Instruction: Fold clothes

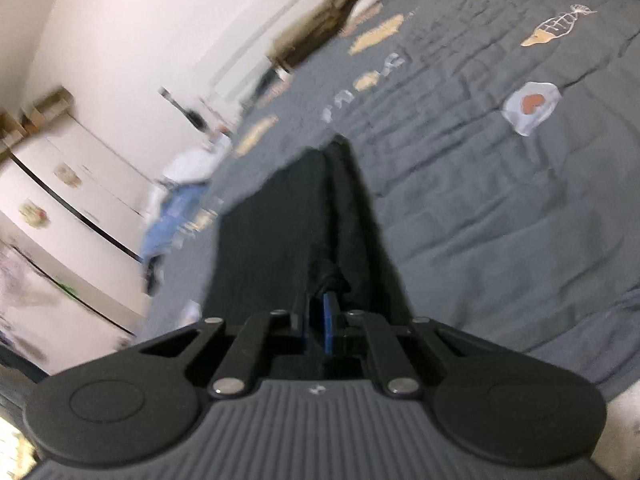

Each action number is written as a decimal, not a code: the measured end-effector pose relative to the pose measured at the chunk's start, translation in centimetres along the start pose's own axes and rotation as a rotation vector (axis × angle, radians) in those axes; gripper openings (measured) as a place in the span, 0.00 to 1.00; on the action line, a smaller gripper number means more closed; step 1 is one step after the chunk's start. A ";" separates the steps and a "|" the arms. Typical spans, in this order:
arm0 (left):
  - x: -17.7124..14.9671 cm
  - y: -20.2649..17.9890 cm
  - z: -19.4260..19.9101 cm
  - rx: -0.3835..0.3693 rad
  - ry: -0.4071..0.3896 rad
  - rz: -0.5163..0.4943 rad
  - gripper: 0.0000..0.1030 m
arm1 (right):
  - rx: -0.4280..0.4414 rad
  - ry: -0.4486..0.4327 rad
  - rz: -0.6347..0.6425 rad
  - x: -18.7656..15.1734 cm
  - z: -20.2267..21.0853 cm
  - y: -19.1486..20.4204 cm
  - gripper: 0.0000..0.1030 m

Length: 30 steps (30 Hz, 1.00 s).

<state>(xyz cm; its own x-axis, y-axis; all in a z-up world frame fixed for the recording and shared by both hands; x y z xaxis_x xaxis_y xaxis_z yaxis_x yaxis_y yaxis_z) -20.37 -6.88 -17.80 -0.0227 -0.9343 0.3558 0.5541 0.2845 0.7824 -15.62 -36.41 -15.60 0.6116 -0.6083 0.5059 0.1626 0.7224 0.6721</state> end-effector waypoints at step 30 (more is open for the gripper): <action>-6.0 11.1 -7.2 -0.806 0.045 1.340 0.55 | -0.005 0.174 0.029 -2.2 -2.6 -1.1 0.10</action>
<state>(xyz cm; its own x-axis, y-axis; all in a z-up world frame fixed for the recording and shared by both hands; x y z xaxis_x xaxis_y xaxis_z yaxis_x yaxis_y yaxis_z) -8.12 0.39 -14.91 0.8488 -0.1134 0.5164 0.4326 0.7107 -0.5548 -15.13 -34.98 -18.88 0.7408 -0.5216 0.4233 0.1465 0.7404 0.6561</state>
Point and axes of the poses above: each gripper's, at about its wrist camera, not at the fingertips, and z roughly against the way its jaws point, y to its left, x to its top, the point moved 2 cm from there along -z, roughly the way its jaws point, and after that the axes turned 4 degrees about -z, right-handed, at the moved point
